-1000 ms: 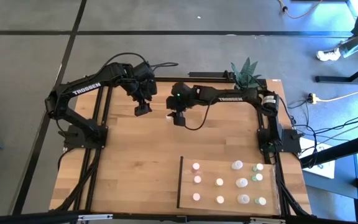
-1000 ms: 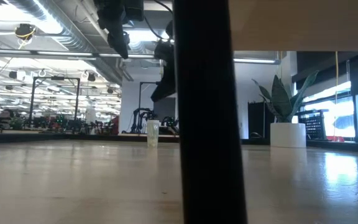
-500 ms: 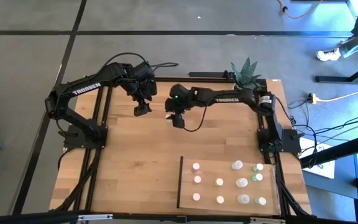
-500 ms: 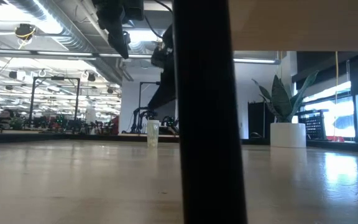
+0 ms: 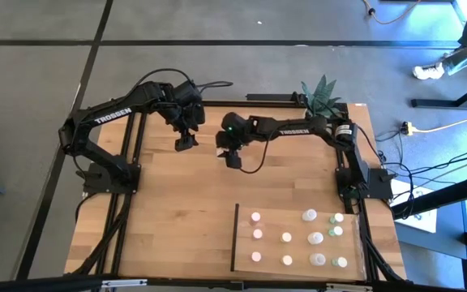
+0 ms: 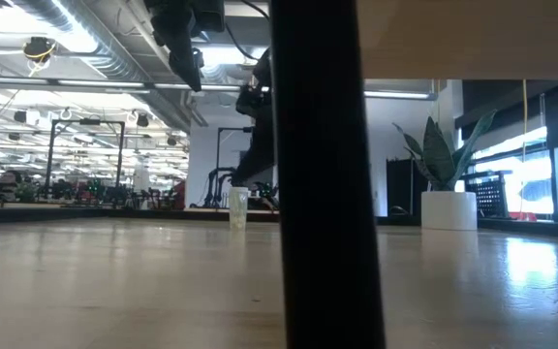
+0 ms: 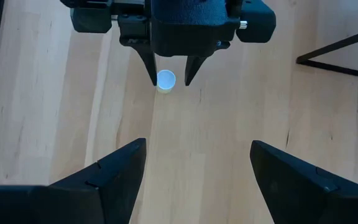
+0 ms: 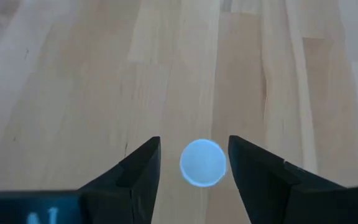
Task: Pick and place medicine bottles onto shelf by color
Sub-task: Put the yellow pill bottle on the shelf aligned with the other yellow pill bottle
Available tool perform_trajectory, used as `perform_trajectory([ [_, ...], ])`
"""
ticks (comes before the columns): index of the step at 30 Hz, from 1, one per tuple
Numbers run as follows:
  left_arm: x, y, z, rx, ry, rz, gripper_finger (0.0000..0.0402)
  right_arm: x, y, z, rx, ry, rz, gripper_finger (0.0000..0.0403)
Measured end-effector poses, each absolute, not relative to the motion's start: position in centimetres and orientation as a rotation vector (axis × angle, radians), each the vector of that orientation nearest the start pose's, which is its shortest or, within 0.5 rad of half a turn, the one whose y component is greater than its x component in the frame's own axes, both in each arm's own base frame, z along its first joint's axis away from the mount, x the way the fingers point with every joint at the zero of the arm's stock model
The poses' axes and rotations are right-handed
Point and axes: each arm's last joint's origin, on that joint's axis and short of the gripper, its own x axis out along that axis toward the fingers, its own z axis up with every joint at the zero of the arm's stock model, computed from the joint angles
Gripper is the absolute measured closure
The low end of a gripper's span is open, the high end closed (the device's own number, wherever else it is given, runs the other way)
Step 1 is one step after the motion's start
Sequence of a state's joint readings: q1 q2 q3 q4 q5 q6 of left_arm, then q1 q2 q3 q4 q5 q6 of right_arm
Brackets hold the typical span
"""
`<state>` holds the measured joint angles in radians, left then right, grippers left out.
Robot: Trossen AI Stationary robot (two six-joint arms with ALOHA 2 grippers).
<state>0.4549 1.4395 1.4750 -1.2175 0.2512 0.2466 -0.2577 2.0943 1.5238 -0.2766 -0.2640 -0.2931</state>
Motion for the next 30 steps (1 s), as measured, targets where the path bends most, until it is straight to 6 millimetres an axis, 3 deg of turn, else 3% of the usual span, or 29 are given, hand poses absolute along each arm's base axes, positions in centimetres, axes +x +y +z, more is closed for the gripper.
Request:
perform_trajectory([
  [30,24.1,11.0,34.5,-0.189,1.119,0.04,0.012,44.3,-10.9,16.0,-0.061,0.809,0.118,0.0212],
])
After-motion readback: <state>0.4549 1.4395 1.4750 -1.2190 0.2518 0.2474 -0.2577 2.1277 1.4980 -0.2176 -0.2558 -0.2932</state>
